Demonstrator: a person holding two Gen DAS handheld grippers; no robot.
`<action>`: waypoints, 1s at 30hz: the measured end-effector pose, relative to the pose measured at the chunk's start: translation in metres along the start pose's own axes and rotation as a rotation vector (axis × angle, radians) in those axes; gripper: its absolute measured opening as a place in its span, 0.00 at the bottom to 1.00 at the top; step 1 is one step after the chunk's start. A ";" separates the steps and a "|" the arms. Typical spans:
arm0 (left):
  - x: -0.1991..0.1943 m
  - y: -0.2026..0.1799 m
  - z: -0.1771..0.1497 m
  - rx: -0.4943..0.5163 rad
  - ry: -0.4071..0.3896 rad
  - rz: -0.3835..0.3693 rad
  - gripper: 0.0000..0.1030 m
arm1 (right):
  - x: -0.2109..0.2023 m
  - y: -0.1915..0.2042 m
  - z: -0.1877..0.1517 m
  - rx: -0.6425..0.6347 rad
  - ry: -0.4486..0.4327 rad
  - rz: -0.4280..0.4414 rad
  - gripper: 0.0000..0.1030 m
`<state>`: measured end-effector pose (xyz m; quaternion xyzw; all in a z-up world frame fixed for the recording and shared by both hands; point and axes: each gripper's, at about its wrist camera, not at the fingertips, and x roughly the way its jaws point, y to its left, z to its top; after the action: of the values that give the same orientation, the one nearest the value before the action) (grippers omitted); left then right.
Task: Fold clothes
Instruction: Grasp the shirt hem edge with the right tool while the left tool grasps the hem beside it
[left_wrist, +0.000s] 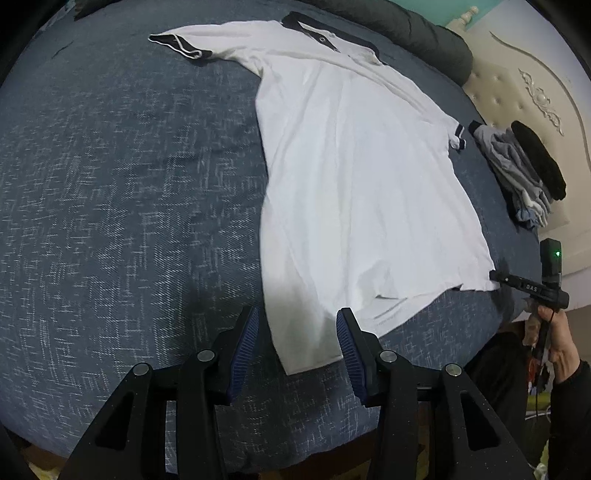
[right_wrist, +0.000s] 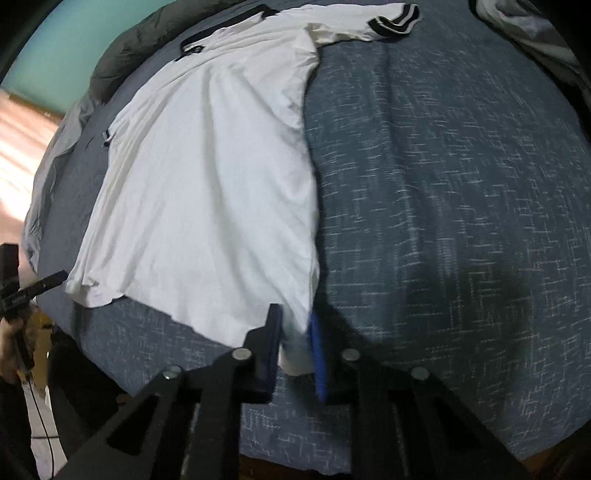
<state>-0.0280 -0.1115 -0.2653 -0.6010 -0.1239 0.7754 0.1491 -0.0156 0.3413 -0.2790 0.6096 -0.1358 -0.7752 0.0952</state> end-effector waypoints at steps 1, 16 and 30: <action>0.001 -0.001 0.000 0.002 0.003 -0.004 0.47 | -0.002 0.002 -0.001 -0.007 -0.005 0.003 0.10; 0.018 -0.013 -0.002 0.010 0.051 -0.008 0.50 | -0.036 0.010 0.003 -0.029 -0.090 0.043 0.05; -0.036 0.010 -0.004 0.027 -0.036 -0.039 0.04 | -0.075 0.006 0.005 -0.046 -0.171 0.074 0.04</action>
<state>-0.0165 -0.1340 -0.2374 -0.5825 -0.1275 0.7845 0.1701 -0.0024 0.3601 -0.2069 0.5334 -0.1482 -0.8232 0.1259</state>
